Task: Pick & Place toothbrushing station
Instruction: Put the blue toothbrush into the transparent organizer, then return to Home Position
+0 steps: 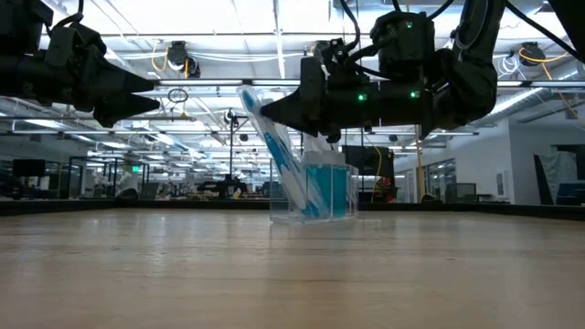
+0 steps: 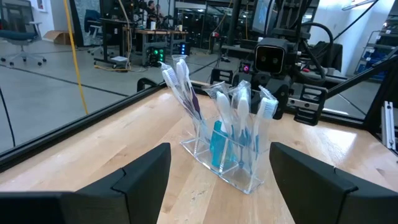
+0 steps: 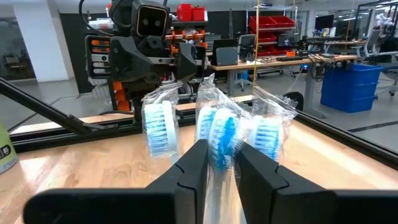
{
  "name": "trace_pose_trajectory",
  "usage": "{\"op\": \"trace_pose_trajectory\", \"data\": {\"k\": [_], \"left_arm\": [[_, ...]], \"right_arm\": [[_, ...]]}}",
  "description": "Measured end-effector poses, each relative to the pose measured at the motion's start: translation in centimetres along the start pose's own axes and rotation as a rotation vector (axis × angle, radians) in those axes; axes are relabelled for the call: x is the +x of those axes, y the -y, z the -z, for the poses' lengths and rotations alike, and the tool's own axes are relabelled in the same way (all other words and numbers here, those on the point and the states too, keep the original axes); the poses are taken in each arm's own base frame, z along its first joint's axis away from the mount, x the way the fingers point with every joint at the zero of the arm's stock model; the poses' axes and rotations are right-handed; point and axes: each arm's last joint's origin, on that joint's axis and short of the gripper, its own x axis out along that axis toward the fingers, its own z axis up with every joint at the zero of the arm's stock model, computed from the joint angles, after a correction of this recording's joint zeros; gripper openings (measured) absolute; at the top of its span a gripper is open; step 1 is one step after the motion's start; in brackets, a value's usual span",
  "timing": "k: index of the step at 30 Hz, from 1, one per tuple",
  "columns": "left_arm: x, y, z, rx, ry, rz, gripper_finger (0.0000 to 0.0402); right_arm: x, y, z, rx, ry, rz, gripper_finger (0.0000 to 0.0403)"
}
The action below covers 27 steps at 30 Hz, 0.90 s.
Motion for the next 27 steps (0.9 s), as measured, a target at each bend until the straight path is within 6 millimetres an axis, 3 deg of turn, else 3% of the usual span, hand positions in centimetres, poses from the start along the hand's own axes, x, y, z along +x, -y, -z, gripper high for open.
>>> {"op": "trace_pose_trajectory", "data": {"k": [6,18,27], "left_arm": [[0.00,0.00,0.00,0.000,0.000,0.000,0.0283],[0.00,0.00,0.01,0.000,0.000,0.000,0.0283],[0.00,0.00,0.00,0.000,0.000,0.000,0.0283]], "right_arm": [[-0.06,0.02,0.22,-0.003,-0.008,-0.003,0.0078],[-0.06,0.02,0.11,0.000,0.002,-0.003,0.0178],[-0.10,-0.01,-0.47,0.003,0.011,-0.002,0.0205]]}}
